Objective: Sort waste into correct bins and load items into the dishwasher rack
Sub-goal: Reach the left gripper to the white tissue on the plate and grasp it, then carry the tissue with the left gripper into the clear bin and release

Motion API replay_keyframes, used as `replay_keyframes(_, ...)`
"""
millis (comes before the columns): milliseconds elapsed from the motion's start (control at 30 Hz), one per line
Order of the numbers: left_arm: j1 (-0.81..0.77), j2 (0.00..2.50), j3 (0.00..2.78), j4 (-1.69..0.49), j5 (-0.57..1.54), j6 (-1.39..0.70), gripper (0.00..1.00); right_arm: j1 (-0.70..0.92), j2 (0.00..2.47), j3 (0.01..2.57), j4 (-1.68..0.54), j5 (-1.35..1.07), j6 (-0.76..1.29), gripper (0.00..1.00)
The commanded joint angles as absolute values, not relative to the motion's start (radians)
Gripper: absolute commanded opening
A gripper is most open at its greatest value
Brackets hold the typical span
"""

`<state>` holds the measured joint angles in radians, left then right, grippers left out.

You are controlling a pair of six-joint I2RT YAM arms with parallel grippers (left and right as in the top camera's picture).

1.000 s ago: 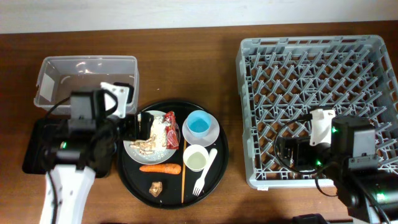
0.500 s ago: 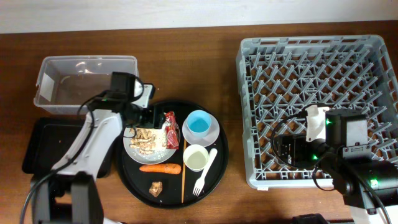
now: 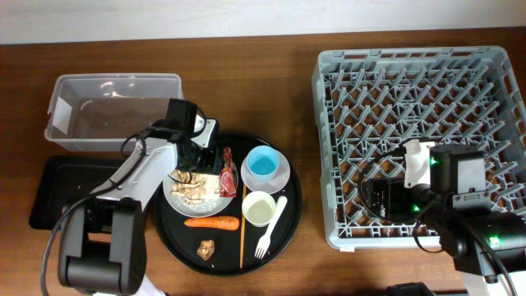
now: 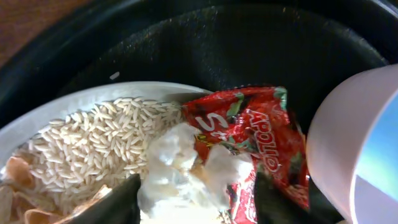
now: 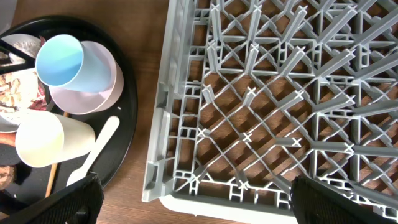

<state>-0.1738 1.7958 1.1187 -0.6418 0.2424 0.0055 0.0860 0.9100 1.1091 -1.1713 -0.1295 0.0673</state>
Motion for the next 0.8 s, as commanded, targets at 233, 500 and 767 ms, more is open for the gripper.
replay_keyframes(233, -0.176, 1.816, 1.154, -0.649, 0.236, 0.007, 0.32, 0.084, 0.911, 1.13, -1.172, -0.127, 0.061, 0.99)
replay_keyframes(500, -0.174, 1.794, 1.274, -0.757, 0.221, 0.007, 0.25, 0.084, 0.911, 1.13, -1.172, -0.126, 0.061, 0.99)
replay_keyframes(767, -0.169, 1.674, 1.403, -0.844, -0.013, 0.007, 0.22, 0.084, 0.911, 1.13, -1.172, -0.12, 0.06, 0.99)
